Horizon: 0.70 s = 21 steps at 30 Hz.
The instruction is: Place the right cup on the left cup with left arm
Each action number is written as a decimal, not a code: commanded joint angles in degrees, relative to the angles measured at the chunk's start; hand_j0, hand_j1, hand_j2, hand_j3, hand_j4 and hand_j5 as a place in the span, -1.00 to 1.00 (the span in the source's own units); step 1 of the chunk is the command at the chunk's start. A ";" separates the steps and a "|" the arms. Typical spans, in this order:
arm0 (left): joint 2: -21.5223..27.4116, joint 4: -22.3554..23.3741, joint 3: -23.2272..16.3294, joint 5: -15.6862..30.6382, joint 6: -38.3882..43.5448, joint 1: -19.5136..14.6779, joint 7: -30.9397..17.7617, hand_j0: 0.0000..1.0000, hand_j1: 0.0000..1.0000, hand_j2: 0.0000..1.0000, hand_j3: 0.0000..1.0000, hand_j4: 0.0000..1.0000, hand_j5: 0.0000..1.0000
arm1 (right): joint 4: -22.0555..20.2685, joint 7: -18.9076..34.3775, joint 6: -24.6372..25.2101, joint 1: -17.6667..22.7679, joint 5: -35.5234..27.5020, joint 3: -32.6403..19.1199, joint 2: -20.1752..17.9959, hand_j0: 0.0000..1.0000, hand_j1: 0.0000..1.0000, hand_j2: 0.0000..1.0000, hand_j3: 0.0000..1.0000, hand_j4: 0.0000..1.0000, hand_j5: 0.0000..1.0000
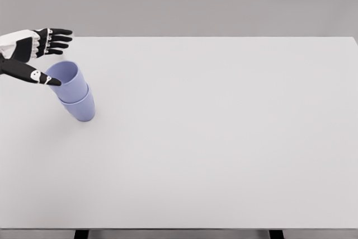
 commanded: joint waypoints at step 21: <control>0.94 -7.07 9.57 0.49 -10.12 7.64 0.00 1.00 1.00 1.00 1.00 1.00 1.00 | 0.01 0.01 0.00 0.00 -0.01 0.00 -0.01 1.00 1.00 1.00 1.00 1.00 1.00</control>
